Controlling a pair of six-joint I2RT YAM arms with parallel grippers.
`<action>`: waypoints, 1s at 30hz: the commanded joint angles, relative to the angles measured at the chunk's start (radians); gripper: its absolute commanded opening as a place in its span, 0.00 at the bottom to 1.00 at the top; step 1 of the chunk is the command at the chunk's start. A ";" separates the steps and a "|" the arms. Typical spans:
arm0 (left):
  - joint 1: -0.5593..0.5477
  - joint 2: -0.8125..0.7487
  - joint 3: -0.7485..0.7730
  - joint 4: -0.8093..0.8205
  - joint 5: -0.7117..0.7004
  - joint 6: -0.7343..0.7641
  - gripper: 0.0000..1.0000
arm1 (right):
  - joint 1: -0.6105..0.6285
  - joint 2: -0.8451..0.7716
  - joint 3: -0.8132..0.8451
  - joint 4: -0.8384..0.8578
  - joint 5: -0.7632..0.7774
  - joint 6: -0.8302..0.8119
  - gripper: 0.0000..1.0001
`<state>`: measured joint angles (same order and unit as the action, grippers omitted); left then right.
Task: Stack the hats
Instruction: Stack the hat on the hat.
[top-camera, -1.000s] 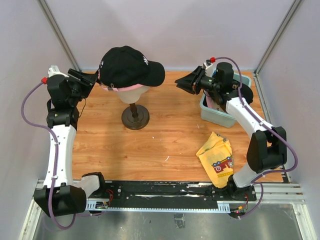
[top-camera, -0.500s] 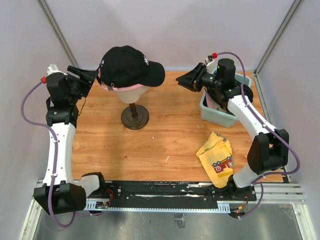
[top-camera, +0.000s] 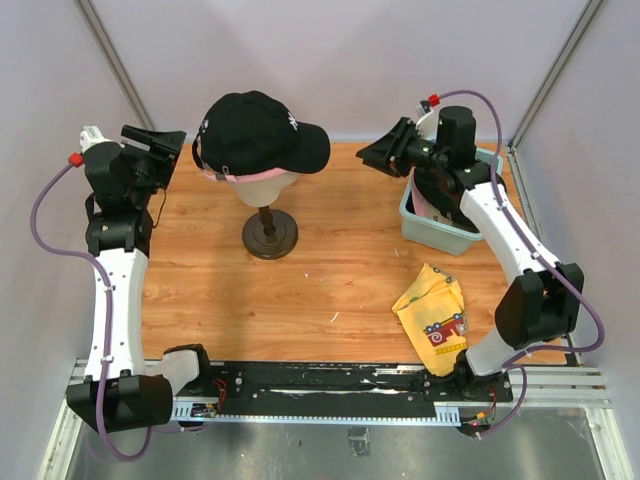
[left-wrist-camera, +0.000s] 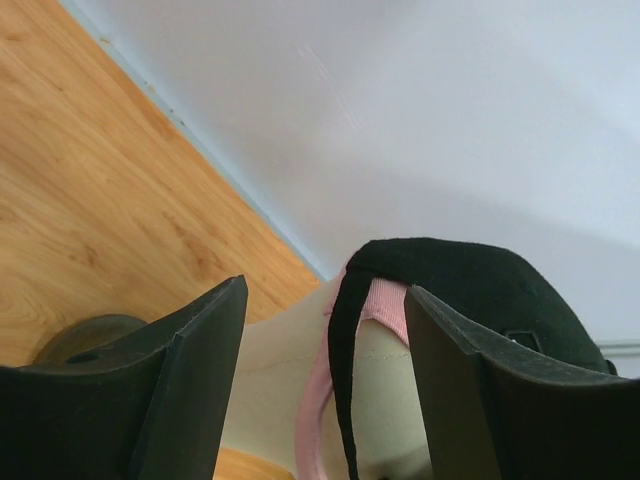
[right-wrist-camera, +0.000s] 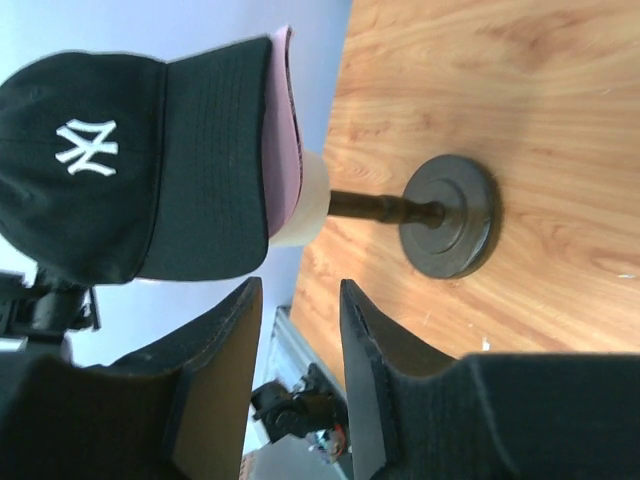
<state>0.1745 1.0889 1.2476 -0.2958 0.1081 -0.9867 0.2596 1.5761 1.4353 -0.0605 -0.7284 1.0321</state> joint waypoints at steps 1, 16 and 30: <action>0.006 -0.062 0.043 -0.014 -0.130 -0.021 0.68 | -0.044 -0.057 0.119 -0.221 0.155 -0.237 0.39; -0.175 0.076 0.355 0.026 -0.293 0.236 0.59 | -0.248 -0.241 -0.028 -0.379 0.639 -0.372 0.52; -0.715 0.568 1.007 -0.088 -0.290 0.641 0.59 | -0.348 -0.334 0.033 -0.399 0.609 -0.339 0.56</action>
<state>-0.4316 1.5501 2.1281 -0.3347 -0.1711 -0.4992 -0.0837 1.2942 1.3849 -0.4450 -0.1272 0.6907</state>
